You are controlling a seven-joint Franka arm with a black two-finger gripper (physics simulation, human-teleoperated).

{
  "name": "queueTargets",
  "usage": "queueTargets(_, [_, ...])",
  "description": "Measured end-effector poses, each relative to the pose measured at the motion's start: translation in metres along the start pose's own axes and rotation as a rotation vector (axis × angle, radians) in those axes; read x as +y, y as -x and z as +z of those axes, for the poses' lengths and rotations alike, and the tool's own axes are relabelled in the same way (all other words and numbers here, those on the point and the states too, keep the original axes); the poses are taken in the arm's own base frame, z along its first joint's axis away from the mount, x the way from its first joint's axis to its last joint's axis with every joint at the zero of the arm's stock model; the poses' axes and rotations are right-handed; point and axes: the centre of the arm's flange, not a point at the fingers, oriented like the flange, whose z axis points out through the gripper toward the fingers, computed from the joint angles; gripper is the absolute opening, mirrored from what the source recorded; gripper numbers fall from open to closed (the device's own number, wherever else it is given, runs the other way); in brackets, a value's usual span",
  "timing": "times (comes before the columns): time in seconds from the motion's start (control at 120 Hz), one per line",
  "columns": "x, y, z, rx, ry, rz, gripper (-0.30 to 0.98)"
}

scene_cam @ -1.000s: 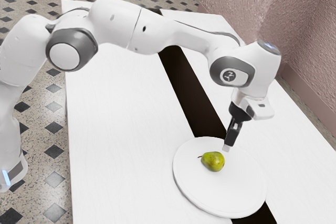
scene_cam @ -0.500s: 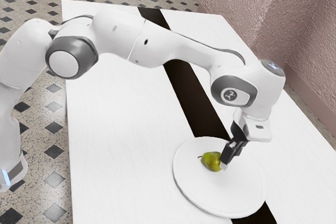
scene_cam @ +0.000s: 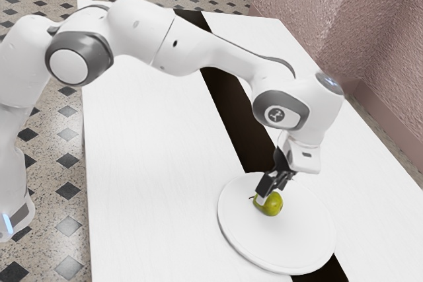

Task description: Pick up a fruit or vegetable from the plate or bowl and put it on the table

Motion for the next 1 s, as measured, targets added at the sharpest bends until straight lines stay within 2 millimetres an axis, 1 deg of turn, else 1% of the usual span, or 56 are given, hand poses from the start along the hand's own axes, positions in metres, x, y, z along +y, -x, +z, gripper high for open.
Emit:
queueTargets(0.125, [-0.003,-0.003,0.011,-0.007,0.011,0.020,0.68])
queueTargets(0.175, [-0.004,-0.004,0.015,-0.010,0.014,0.026,0.65])
queueTargets(0.275, [-0.006,-0.006,0.024,-0.017,0.022,0.038,0.55])
queueTargets(0.392, [-0.007,-0.006,0.025,-0.016,0.020,0.049,0.36])
queueTargets(0.492, [-0.006,-0.006,0.017,-0.007,0.010,0.058,0.32])
queueTargets(0.542, [-0.005,-0.003,0.004,0.006,-0.007,0.060,0.30])
queueTargets(0.592, [-0.011,0.006,-0.013,0.021,-0.030,0.046,0.30])
queueTargets(0.625, [-0.021,0.015,-0.029,0.036,-0.057,0.024,0.30])
queueTargets(0.658, [-0.041,0.033,-0.046,0.047,-0.090,-0.020,0.30])
queueTargets(0.717, [-0.086,0.078,-0.072,0.053,-0.154,-0.126,0.31])
queueTargets(0.75, [-0.109,0.104,-0.087,0.056,-0.188,-0.182,0.31])
queueTargets(0.792, [-0.135,0.133,-0.099,0.058,-0.220,-0.245,0.31])
queueTargets(0.825, [-0.153,0.152,-0.102,0.059,-0.236,-0.285,0.31])
queueTargets(0.883, [-0.177,0.177,-0.097,0.060,-0.247,-0.337,0.31])
queueTargets(0.933, [-0.189,0.189,-0.091,0.064,-0.252,-0.361,0.30])
queueTargets(1.0, [-0.196,0.194,-0.088,0.076,-0.257,-0.375,0.30])
